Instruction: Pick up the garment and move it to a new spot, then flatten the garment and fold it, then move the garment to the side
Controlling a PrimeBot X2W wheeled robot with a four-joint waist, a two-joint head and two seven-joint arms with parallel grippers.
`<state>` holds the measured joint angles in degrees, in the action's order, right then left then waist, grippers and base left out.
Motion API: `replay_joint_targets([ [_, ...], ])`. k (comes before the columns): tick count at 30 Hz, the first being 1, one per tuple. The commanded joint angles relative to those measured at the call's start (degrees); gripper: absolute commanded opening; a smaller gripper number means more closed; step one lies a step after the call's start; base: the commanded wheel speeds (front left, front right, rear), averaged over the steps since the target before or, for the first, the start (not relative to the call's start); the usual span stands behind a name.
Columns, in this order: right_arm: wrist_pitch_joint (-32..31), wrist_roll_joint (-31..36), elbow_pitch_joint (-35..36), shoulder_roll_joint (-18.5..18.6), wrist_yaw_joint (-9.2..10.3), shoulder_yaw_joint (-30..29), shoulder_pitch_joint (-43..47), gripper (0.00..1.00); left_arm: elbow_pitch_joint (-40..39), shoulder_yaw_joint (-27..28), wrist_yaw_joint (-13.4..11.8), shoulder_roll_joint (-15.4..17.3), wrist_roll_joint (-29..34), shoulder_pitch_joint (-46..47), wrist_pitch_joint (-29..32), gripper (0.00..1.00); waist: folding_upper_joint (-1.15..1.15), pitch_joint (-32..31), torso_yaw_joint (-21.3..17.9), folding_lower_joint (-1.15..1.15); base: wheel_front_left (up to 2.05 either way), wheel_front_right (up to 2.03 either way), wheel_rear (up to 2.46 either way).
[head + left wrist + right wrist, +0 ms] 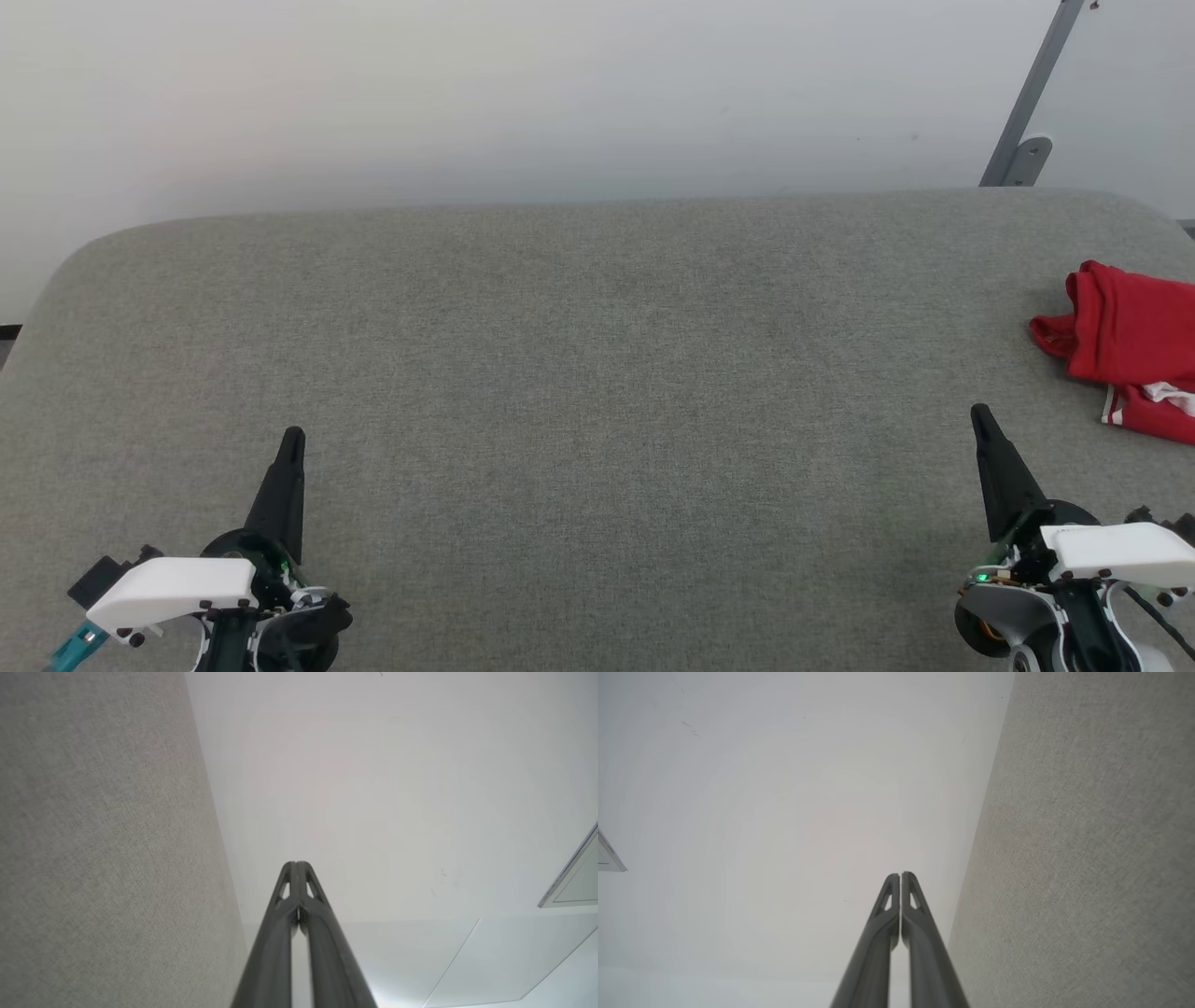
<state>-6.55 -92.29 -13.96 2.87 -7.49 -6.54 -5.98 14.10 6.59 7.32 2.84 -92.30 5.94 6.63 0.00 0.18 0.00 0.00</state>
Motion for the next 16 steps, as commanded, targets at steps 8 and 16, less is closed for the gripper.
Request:
replay_joint_targets([
  [8,-0.17,-0.23,-0.14,-0.1,0.0,0.0,-0.5,0.0,-0.02,-0.01,0.31,0.06,-0.13,0.67,0.09,0.0,0.0,0.0,0.0,0.0,0.0,0.0,0.0],
  [16,-0.16,-0.23,-0.14,-0.1,0.0,0.0,-0.5,0.0,-0.02,-0.02,0.31,0.06,-0.14,0.67,0.08,0.0,0.0,0.0,0.0,0.0,0.0,0.0,0.0],
])
